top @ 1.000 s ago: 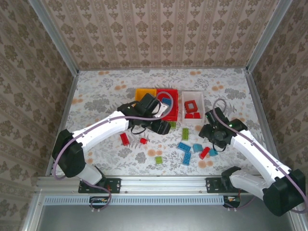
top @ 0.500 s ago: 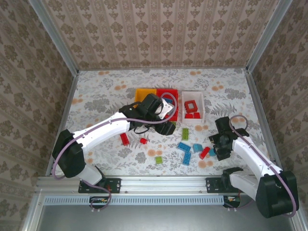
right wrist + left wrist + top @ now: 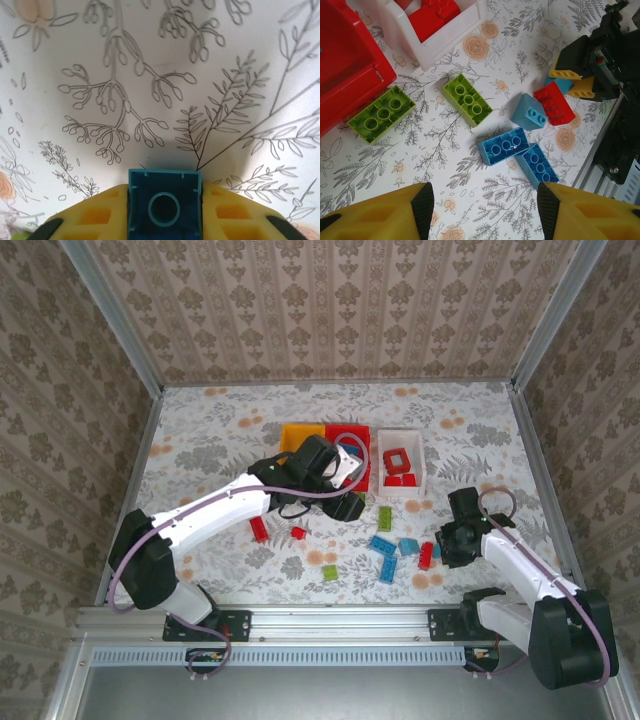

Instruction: Sort the legos into containers by color

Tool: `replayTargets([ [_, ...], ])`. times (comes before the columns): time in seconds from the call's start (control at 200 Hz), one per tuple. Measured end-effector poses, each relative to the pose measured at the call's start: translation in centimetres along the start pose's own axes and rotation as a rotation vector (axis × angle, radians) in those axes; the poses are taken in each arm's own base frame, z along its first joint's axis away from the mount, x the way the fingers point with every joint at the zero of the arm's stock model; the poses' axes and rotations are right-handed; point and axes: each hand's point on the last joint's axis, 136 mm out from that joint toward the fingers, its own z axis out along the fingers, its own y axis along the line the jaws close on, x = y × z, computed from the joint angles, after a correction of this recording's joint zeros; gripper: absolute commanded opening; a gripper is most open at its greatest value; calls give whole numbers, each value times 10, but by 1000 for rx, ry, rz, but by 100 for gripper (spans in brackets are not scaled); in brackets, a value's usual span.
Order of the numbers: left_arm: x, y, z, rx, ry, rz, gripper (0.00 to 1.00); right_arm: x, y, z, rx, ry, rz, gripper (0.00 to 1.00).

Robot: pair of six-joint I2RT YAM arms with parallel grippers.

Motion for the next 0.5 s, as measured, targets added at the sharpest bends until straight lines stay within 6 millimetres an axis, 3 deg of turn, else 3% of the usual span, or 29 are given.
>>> replayTargets([
  [0.13, -8, 5, -9, -31, -42, -30, 59, -9, 15, -18, -36, -58, -101, 15],
  [0.265, -21, 20, -31, -77, -128, -104, 60, -8, 67, -57, -158, -141, -332, 15],
  [0.37, -23, 47, -45, -143, -180, -198, 61, 20, 106, -77, -236, -173, -593, 16],
  [0.5, -8, 85, -58, -235, -207, -344, 60, 87, 150, -80, -312, -148, -928, 18],
])
